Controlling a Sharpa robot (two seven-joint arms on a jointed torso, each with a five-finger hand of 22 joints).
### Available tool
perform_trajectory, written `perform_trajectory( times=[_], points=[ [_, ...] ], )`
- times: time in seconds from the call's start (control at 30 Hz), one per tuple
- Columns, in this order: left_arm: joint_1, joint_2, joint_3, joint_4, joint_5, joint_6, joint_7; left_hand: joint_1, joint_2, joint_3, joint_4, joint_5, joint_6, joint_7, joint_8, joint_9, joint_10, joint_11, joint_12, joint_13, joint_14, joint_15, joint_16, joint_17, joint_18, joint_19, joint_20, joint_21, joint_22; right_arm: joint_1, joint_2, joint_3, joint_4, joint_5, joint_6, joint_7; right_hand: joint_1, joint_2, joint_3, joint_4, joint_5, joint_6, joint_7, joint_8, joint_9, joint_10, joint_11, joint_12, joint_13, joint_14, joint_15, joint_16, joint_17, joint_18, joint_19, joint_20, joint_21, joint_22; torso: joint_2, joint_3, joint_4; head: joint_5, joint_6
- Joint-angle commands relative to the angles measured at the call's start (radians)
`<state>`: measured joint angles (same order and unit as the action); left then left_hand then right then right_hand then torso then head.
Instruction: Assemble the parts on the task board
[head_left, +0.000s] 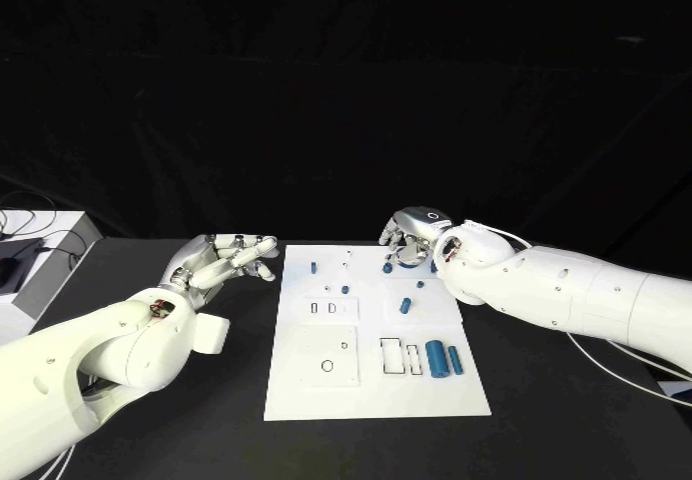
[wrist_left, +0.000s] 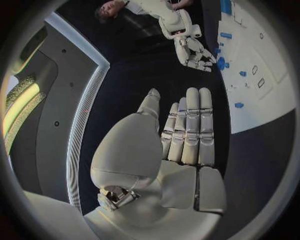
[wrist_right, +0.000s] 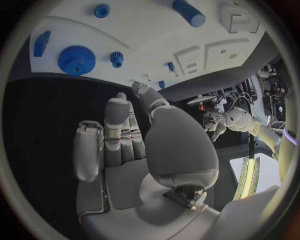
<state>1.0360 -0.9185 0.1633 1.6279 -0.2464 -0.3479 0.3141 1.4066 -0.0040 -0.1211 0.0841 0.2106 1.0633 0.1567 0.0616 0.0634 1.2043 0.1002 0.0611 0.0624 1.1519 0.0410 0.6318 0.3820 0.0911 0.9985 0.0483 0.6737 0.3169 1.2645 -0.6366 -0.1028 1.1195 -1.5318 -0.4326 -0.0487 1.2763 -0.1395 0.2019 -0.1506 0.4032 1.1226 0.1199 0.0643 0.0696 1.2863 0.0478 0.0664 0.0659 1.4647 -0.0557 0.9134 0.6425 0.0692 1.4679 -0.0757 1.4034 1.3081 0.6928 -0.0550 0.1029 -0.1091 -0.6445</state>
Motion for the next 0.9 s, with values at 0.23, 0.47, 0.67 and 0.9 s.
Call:
perform_trajectory(
  times=[0.23, 0.47, 0.67, 0.9],
  points=[
    [0.0, -0.003, 0.001, 0.007, -0.008, 0.024, -0.004, -0.008, 0.003, -0.002, -0.007, -0.003, -0.007, 0.002, 0.004, 0.001, -0.008, 0.003, 0.004, 0.0, -0.004, 0.001, -0.006, -0.005, 0.013, -0.005, -0.001, -0.008, -0.005, -0.009, 0.002, -0.001, -0.008, -0.073, 0.056, -0.026, 0.02, -0.005, -0.05, 0.027, -0.028, 0.004, -0.01, -0.002, 0.002, -0.139, 0.033, -0.001, 0.0, -0.013, 0.027, 0.042, -0.079, 0.028, 0.045, 0.026, -0.05, -0.008, 0.014, -0.0033, 0.008, -0.009, -0.001],
    [0.0, -0.003, 0.001, 0.008, -0.01, 0.027, -0.007, -0.009, 0.003, -0.002, -0.007, -0.003, -0.009, 0.003, 0.004, 0.001, -0.01, 0.004, 0.004, 0.0, -0.004, 0.001, -0.01, -0.011, 0.013, -0.004, 0.0, -0.011, -0.01, -0.017, 0.008, -0.001, -0.016, -0.078, 0.064, -0.031, 0.054, -0.017, -0.067, 0.061, -0.023, -0.006, -0.002, -0.002, 0.002, -0.21, 0.05, -0.001, -0.003, -0.026, 0.039, 0.078, -0.145, 0.034, 0.049, 0.035, -0.082, -0.017, 0.021, -0.0062, 0.0158, -0.014, 0.002],
    [0.0, -0.003, 0.001, 0.006, -0.01, 0.028, -0.009, -0.01, 0.002, -0.002, -0.007, -0.004, -0.01, 0.005, 0.004, 0.001, -0.011, 0.004, 0.005, 0.0, -0.003, 0.002, -0.016, -0.018, 0.014, -0.003, 0.001, -0.016, -0.017, -0.021, 0.011, -0.001, -0.023, -0.081, 0.059, -0.041, 0.078, -0.026, -0.068, 0.097, -0.015, -0.017, 0.008, -0.002, 0.002, -0.222, 0.055, -0.002, -0.004, -0.034, 0.041, 0.109, -0.193, 0.036, 0.056, 0.036, -0.1, -0.011, 0.027, -0.009, 0.0186, -0.02, 0.005],
    [0.0, -0.002, 0.001, 0.003, -0.01, 0.028, -0.013, -0.011, 0.002, -0.003, -0.006, -0.003, -0.011, 0.005, 0.004, 0.001, -0.012, 0.005, 0.004, 0.0, -0.002, 0.002, -0.017, -0.019, 0.014, -0.002, 0.001, -0.016, -0.018, -0.024, 0.011, -0.001, -0.023, -0.084, 0.039, -0.056, 0.082, -0.025, -0.052, 0.096, -0.005, -0.019, 0.019, -0.003, 0.001, -0.234, 0.06, -0.003, -0.006, -0.04, 0.045, 0.137, -0.234, 0.036, 0.062, 0.037, -0.114, 0.003, 0.033, -0.0119, 0.0221, -0.021, 0.009]
  ],
)
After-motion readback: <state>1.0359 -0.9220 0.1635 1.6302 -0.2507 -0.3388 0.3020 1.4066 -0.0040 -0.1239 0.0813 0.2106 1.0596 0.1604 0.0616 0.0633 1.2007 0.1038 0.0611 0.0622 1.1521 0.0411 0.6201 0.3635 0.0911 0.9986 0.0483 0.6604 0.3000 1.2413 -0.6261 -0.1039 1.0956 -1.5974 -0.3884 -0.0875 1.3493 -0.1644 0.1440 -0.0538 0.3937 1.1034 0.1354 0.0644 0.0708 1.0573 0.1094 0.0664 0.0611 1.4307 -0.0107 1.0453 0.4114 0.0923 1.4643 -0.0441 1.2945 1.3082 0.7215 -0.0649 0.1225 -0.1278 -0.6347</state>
